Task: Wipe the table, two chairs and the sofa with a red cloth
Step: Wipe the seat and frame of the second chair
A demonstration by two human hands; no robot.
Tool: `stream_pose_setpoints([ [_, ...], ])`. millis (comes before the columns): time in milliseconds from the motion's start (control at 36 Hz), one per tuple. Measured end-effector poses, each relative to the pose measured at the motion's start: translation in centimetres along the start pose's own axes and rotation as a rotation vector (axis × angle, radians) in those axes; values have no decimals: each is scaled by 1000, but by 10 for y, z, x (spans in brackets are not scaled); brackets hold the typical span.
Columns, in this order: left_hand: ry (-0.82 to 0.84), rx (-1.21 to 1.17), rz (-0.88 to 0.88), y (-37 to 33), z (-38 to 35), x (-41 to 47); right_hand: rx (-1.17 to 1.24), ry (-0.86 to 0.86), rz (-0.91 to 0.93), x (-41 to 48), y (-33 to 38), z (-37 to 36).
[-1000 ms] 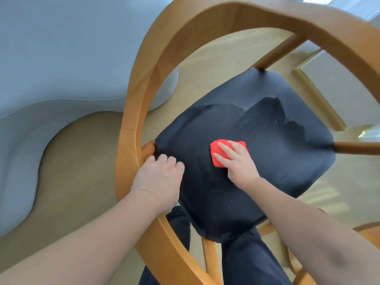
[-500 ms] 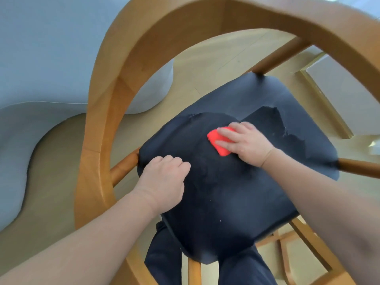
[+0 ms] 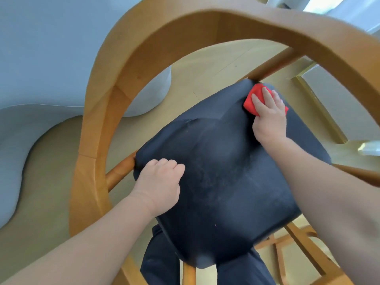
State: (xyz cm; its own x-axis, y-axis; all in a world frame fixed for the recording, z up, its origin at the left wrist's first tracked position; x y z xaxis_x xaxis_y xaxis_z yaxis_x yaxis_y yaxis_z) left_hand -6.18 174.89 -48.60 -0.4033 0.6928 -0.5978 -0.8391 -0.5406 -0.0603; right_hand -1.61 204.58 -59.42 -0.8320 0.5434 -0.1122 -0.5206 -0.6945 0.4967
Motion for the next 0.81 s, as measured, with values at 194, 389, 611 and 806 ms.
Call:
stream_pose_setpoints([
  [194,-22,2,20,5,1,-5,23,29,96,-14,50,-36],
  [389,0,0,45,13,0,-13,-22,245,449,-40,120,-77],
  [611,9,35,67,14,6,-7,-184,446,676,-29,143,-77],
  [806,-134,41,-8,9,4,7,-207,409,707,-10,116,-60],
])
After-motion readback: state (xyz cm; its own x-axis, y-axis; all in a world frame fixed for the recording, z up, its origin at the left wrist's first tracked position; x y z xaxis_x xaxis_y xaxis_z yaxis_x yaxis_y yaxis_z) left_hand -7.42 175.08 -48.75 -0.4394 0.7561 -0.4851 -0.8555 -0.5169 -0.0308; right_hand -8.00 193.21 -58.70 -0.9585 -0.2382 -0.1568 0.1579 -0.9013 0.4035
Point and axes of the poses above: each hand's wrist, its own x-axis towards the middle knuckle, its own z-axis out of the back of the hand, y = z × x, the point moved 3 cm from there along x, towards the middle knuckle, and after that the axes turned 10 degrees about x, right-handed, at the moved point
